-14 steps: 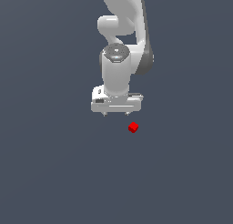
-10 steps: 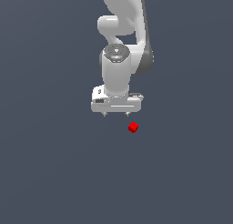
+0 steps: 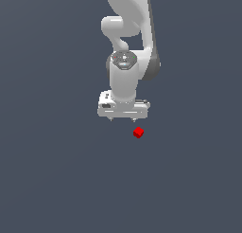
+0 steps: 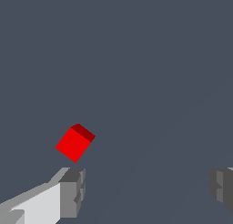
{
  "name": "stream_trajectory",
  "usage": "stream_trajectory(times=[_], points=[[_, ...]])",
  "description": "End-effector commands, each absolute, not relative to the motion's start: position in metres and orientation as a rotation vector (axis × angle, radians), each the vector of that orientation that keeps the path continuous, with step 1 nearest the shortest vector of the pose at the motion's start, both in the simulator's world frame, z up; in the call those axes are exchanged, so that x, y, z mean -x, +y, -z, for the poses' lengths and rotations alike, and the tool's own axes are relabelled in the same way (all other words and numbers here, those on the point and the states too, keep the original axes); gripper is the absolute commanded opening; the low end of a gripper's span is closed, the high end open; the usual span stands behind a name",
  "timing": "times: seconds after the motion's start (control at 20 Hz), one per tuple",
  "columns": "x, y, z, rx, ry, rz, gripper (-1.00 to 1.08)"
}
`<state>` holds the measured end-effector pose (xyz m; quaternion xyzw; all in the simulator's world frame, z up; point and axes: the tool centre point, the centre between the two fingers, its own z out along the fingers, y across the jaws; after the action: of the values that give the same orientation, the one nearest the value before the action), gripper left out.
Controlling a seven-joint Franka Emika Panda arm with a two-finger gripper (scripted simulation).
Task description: Pick up the red cube and move it to a goal position.
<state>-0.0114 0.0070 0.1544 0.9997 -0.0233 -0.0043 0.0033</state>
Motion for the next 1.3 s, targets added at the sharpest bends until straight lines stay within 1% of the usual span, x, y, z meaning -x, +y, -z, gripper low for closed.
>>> stream_trajectory(times=[0.0,0.65,1.25], points=[[0.014,0.011,-0.147,-3.133,-0.128,0.013,1.0],[0.025,0.047,-0.09,-3.087,-0.556,0.007,1.0],[0.025,0.082,-0.039,-2.998,-0.931,0.001,1.0]])
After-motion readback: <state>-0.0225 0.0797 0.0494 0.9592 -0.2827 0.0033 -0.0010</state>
